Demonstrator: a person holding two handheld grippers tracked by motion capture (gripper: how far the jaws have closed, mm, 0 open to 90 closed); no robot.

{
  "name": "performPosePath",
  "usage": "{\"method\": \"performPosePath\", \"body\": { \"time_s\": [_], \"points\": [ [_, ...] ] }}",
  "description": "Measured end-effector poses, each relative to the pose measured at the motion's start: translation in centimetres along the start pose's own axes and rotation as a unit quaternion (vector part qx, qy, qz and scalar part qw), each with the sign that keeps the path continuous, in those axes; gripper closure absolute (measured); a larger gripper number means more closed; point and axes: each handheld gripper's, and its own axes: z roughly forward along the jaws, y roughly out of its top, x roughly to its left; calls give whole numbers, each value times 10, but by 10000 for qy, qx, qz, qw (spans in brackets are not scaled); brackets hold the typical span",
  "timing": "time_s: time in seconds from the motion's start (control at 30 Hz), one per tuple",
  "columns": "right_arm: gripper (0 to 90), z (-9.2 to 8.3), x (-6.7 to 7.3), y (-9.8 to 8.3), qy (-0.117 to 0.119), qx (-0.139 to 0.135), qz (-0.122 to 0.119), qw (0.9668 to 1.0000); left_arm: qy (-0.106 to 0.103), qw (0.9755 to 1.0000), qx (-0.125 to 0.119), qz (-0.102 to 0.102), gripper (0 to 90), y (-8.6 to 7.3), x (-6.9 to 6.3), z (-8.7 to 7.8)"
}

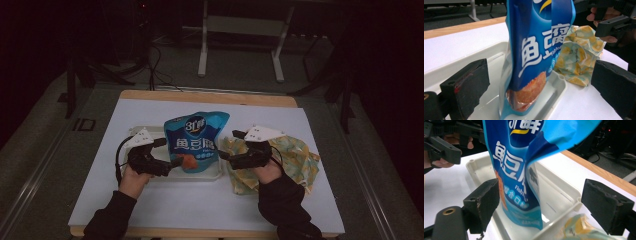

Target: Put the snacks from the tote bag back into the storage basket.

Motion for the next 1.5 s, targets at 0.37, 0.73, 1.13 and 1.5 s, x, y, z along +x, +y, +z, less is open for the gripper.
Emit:
{"method": "performPosePath", "body": {
  "time_s": [0.37,0.73,1.13,1.5],
  "points": [
    [147,-22,-3,-9,-110,-38,23,9999,-13,10000,-83,-23,22,-13,-14,-9],
    [148,-52,-4,-39,-219,-21,121,9997,-132,9999,-59,-11,22,-30,-32,-11],
    [148,-82,-4,-67,-363,24,185,9992,-343,9992,171,133,22,-42,-47,-2],
    [151,-97,-3,-87,-505,82,260,9984,-680,9968,296,306,22,-49,-61,17]
  ]
}}
